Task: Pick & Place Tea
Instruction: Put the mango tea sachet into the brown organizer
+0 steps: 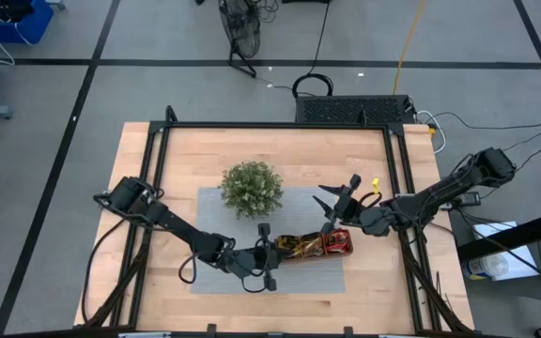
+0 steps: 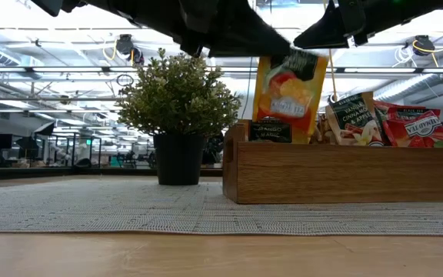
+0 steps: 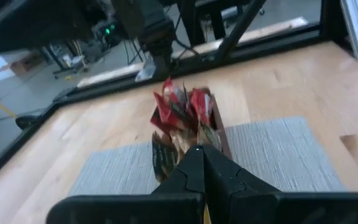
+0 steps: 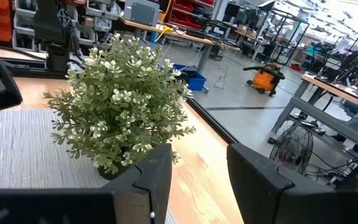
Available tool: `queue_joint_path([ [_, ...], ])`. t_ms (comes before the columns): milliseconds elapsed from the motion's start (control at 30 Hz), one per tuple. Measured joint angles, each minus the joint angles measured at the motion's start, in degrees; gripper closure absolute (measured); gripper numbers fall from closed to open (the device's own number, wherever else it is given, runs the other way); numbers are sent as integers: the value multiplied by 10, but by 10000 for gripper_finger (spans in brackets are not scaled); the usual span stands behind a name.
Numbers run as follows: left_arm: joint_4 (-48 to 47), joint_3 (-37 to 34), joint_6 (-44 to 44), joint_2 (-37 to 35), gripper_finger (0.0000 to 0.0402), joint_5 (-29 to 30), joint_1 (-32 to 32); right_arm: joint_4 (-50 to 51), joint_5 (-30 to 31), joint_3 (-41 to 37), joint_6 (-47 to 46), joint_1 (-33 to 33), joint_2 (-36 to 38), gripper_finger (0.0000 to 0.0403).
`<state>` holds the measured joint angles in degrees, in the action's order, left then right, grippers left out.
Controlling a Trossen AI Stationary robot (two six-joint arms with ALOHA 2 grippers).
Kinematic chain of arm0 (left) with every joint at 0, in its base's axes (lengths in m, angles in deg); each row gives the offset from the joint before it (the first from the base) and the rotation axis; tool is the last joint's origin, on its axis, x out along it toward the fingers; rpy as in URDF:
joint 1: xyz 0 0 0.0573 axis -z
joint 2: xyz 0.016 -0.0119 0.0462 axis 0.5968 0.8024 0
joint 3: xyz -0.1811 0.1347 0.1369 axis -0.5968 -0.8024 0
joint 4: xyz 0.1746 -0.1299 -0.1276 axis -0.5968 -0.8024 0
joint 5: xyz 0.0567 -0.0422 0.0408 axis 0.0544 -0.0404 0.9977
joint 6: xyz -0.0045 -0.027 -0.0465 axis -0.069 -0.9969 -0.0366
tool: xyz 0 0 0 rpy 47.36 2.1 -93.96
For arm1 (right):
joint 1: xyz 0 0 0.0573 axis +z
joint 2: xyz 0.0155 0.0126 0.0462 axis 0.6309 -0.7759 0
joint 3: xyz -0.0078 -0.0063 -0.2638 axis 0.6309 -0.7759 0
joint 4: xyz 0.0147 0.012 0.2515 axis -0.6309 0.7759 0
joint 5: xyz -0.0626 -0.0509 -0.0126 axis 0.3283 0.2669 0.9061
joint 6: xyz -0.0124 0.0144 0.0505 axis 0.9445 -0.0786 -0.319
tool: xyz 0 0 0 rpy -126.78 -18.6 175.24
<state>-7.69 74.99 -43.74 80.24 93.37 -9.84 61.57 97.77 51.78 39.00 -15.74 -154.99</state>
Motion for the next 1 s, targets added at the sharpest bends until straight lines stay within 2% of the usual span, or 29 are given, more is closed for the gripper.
queue_joint_path([
  [133, -31, 0, -30, 0, 401, 0, -6, 0, 0, 0, 0, 0, 0, 264],
  [367, -29, -3, -39, 0, 401, -2, -4, 1, 0, 0, 0, 0, 0, 264],
  [467, 0, -25, -52, 0, 401, -2, -4, 1, 0, 0, 0, 0, 0, 264],
  [767, 172, -123, -71, 0, 401, -19, -5, 1, 0, 0, 0, 0, 0, 264],
  [1000, 182, -128, -74, 0, 401, -71, -6, 0, 0, 0, 0, 0, 0, 264],
])
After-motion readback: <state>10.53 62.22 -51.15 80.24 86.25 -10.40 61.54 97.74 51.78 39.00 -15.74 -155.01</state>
